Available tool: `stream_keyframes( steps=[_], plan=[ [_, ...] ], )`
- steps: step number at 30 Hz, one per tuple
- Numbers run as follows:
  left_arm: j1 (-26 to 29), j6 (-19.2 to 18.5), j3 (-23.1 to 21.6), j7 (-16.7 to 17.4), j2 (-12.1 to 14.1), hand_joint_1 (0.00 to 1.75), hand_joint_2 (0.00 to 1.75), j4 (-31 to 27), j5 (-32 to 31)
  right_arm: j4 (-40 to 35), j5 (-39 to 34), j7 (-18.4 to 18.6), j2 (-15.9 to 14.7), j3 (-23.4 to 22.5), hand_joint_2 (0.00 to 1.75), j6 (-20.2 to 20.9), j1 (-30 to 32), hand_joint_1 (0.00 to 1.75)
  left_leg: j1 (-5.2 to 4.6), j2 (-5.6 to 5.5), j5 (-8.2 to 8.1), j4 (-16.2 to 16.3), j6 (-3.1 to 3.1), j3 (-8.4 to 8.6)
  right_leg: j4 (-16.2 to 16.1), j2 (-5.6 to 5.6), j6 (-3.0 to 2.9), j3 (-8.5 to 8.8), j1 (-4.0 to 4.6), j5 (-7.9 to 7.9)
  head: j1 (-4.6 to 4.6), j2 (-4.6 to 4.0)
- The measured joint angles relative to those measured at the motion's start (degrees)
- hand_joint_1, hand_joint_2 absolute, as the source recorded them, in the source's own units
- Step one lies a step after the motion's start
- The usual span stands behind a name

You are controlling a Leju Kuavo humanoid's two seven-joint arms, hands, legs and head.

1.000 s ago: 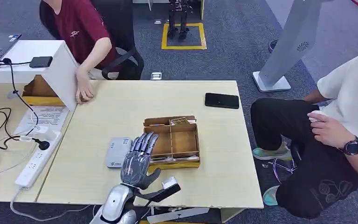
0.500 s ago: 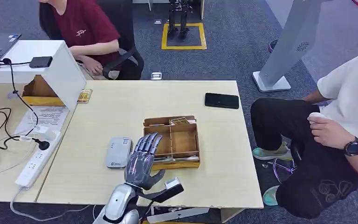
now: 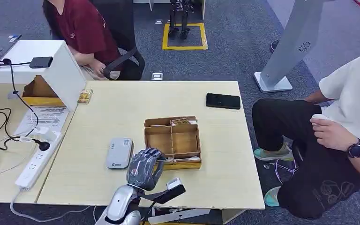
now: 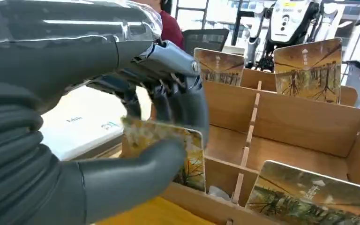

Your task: Pass the card to the sensor for recognition and then transmit it.

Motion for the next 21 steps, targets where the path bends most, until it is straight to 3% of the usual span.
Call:
stream_keyframes(
  steps=[9,21],
  plan=[
    [-0.56,0.00,0.00,-0.04,0.04,1.69,1.75,0.02,0.28,0.00,0.00,-0.04,0.00,0.00,0.00,0.00,-0.02,0.00,0.00,0.00,0.00,0.00,0.00,0.00,0.00,0.00,0.00,0.00,0.00,0.00,0.02,0.00],
    [-0.55,-0.18,0.00,-1.35,0.24,1.75,1.75,0.04,2.22,0.00,0.02,-0.59,0.00,0.00,0.00,-0.04,-0.03,0.00,0.00,0.00,0.00,0.00,0.00,-0.01,0.00,0.00,0.00,0.00,0.00,0.00,0.02,0.00]
  ],
)
